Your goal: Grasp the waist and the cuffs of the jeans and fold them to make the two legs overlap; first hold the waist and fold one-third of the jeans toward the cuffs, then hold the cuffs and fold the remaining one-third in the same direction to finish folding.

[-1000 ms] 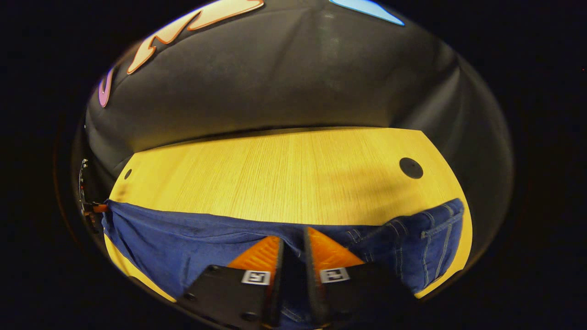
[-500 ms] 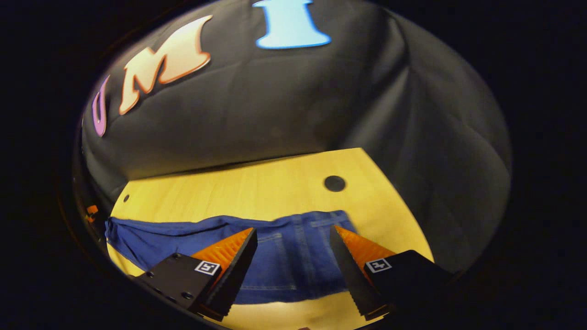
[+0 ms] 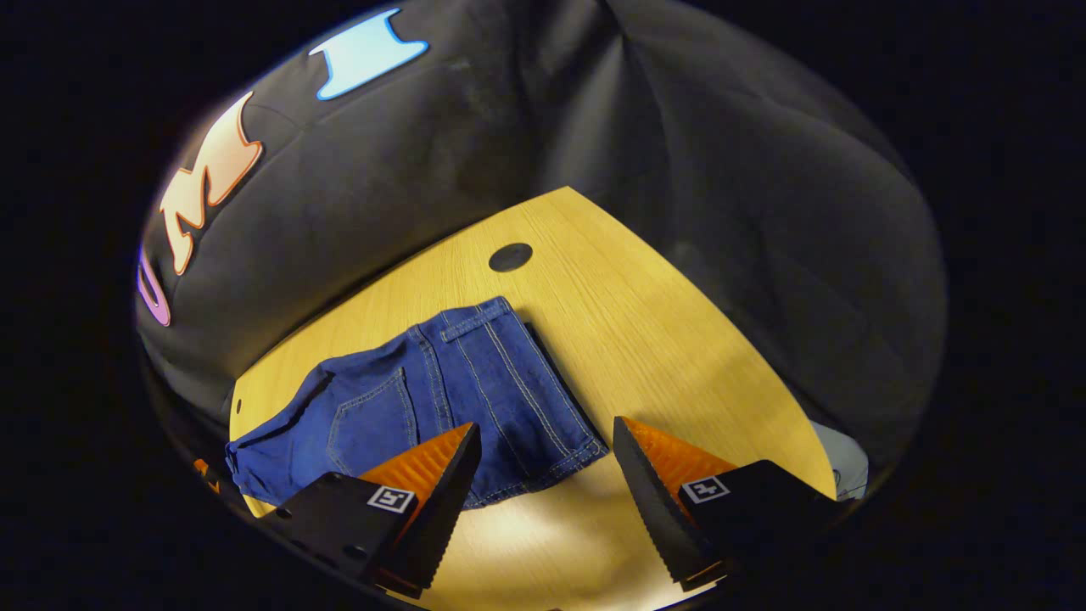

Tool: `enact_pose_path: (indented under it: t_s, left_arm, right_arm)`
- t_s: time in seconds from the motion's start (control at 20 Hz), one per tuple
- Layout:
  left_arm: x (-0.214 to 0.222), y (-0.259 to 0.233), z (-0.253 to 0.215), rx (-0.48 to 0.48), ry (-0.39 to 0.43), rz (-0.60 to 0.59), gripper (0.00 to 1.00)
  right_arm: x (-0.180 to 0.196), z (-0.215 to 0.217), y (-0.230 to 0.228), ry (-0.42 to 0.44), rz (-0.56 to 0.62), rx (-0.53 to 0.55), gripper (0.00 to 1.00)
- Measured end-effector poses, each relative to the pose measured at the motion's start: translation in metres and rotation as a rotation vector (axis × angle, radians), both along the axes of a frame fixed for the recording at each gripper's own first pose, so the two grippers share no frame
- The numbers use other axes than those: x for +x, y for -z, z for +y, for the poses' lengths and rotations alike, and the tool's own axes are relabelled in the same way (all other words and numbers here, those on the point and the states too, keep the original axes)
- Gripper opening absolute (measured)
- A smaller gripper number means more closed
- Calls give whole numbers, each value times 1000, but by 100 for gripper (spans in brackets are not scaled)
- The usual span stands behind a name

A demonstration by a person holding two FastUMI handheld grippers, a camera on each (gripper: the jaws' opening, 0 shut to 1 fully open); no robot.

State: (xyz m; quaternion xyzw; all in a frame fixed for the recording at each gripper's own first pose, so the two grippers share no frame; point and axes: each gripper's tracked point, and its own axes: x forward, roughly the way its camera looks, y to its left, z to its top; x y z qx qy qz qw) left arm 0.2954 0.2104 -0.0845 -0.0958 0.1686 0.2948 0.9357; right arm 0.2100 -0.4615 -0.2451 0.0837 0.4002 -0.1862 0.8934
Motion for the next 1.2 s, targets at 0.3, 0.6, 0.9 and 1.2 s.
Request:
enact_pose_path:
  t_s: [0.3,0.6,0.9,1.2]
  left_arm:
    - [1,3,-1,28,-2,-2,96]
    - [1,3,-6,21,41,-23,96]
    - [-1,7,-10,-22,117,-27,96]
    - [3,11,-16,-67,182,-27,96]
  right_arm:
    - [-1,0,13,-73,23,-5,84]
    - [6,12,23,-63,-17,62,38]
    - [10,12,16,18,-97,78,11]
    - [18,40,-38,8,-193,-18,11]
